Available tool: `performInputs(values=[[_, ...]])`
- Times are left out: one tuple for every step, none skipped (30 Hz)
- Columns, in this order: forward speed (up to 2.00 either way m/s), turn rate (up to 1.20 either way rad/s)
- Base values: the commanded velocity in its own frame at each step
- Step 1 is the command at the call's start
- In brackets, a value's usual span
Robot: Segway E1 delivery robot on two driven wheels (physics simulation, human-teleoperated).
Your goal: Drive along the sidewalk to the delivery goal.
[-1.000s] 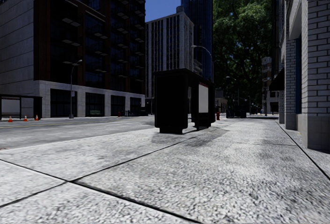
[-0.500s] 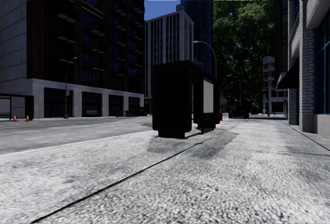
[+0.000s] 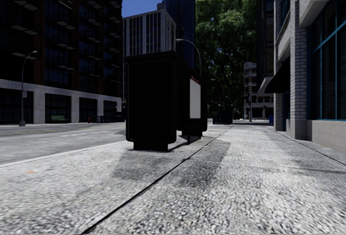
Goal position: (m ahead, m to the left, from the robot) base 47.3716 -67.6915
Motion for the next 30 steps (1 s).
performInputs(values=[[2.0, -0.52], [2.0, -0.52], [2.0, -0.52], [2.0, -0.52], [2.0, -0.52], [2.0, -0.52], [2.0, -0.52], [2.0, -0.52], [2.0, -0.52], [2.0, -0.52], [2.0, -0.52], [2.0, -0.52], [2.0, -0.52], [2.0, -0.52], [2.0, -0.52], [2.0, -0.52], [2.0, -0.51], [2.0, -0.48], [2.0, -0.4], [2.0, -0.4], [2.0, -0.3], [2.0, -0.14], [2.0, -0.04], [2.0, -0.04], [2.0, 0.0], [2.0, 0.0], [2.0, 0.0], [2.0, 0.0], [2.0, 0.0], [2.0, 0.0]])
